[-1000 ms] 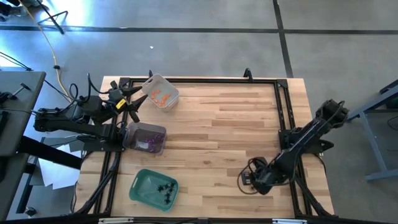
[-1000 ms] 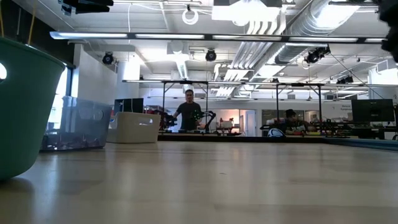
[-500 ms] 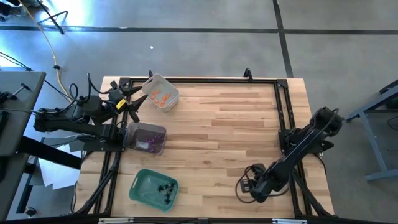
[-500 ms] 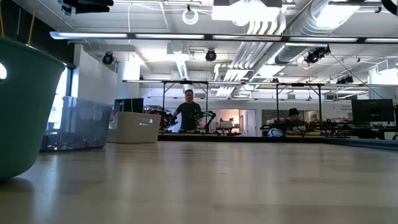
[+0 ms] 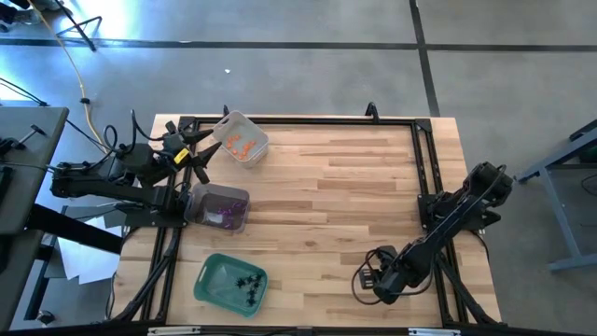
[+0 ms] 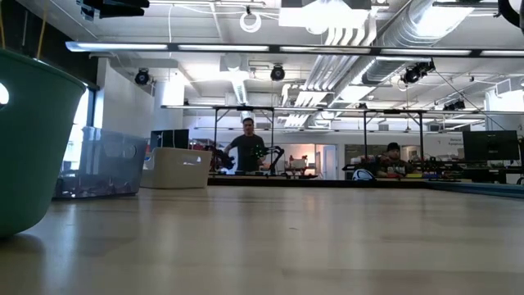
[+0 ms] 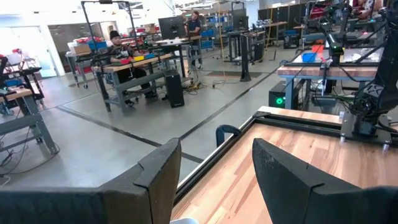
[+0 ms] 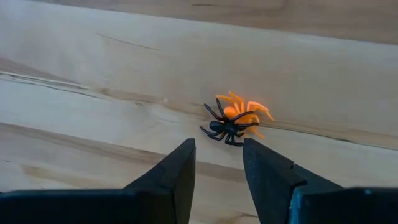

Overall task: Sort Halloween decoration
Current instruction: Put the black spider into the green bin

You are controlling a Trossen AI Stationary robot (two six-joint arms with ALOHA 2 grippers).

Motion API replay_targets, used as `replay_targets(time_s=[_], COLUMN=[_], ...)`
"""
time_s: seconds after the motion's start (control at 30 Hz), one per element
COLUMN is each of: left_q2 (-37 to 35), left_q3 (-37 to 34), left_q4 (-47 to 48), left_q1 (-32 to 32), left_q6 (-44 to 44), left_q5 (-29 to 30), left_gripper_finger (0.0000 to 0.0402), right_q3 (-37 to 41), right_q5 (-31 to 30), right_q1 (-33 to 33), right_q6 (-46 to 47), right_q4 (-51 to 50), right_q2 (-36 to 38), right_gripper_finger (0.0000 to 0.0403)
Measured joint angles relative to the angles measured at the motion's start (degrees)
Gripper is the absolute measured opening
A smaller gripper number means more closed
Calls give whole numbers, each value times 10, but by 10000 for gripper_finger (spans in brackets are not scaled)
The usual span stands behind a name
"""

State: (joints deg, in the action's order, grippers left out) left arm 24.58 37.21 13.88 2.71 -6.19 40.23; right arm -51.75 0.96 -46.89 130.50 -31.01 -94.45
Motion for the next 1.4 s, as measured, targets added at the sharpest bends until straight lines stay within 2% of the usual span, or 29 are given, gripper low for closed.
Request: replay_targets(time_s=[0.47,0.97,1.13,1.4], left_q2=[0,0,0,0], left_q3=[0,0,0,0], left_q4=[0,0,0,0], left_q1=[0,0,0,0], left_q6=[0,0,0,0], left_q5=[0,0,0,0], left_gripper_finger=[186,186,186,186], right_q3=[-2,0,1,1], right_q5=[14,14,10,-27], right_q1=[0,0,0,0], right_q6=[0,-2,-4,-12], right_q4=[19,24,25,17], right_q2=[-36,-37,-29,11], right_gripper_finger=[128,20,4,3])
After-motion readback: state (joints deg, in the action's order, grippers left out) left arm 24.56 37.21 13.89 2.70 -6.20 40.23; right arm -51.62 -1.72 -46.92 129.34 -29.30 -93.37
